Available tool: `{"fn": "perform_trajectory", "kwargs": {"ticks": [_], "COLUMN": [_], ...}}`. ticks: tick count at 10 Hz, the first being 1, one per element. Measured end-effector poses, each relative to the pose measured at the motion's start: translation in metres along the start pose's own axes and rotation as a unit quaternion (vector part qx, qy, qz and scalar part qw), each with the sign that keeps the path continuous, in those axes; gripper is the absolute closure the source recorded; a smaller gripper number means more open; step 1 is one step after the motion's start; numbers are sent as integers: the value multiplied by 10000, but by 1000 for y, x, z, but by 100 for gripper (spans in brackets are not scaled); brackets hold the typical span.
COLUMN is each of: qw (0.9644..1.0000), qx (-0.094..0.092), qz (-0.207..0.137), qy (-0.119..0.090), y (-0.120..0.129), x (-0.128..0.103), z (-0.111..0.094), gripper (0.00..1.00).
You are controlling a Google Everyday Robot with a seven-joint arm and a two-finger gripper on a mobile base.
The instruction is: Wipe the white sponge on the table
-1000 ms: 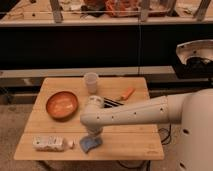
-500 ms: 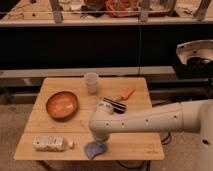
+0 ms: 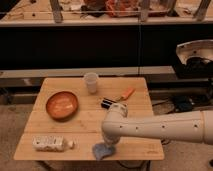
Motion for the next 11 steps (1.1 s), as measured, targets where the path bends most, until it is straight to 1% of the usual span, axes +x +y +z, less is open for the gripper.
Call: {"fn": "perform_trajectory", "kwargs": {"ticks": [2,4,6,8,11], "qw": [9998,9989,9970,9941,9913], "qx": [58,112,159,210,264], "qz": [197,443,752,1056,1281], "qy": [29,65,106,140,138], "y": [0,-6,-14,-23,-42], "x": [15,33,56,80,98], "z": [-3,-5,-7,-11,-15], "gripper": [97,97,97,97,97]}}
